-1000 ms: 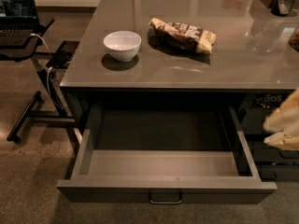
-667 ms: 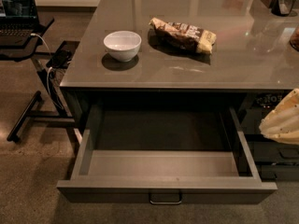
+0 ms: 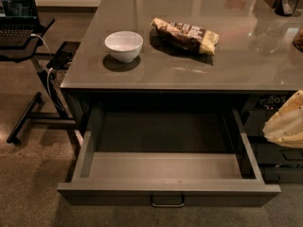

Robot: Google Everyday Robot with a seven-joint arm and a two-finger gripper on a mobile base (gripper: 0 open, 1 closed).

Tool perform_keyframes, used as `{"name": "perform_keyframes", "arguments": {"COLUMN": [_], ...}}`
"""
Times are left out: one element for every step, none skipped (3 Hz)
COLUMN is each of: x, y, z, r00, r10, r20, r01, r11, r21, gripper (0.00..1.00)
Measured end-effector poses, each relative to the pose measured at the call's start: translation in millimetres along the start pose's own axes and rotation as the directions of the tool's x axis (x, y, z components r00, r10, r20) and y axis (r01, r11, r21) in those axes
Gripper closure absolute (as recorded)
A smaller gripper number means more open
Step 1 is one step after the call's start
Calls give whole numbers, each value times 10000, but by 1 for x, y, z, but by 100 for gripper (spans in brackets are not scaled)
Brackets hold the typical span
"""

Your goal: Close top drawer

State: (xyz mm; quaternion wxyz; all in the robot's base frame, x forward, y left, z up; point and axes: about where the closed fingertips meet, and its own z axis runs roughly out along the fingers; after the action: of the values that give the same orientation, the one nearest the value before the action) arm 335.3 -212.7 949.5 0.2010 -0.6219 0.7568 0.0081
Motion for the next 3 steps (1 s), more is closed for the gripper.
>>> {"name": "perform_keyframes", "arguments": {"x": [2, 7, 20], "y": [23, 62, 92], "z": [34, 92, 146], "r00": [9998, 9982, 9942], "r10": [179, 602, 1020], "r20": [-65, 80, 326], "r01": [-183, -585, -963], "r11": [9975, 9885, 9847], "r21": [-685, -1395, -1452], "gripper": [100, 100, 100]}}
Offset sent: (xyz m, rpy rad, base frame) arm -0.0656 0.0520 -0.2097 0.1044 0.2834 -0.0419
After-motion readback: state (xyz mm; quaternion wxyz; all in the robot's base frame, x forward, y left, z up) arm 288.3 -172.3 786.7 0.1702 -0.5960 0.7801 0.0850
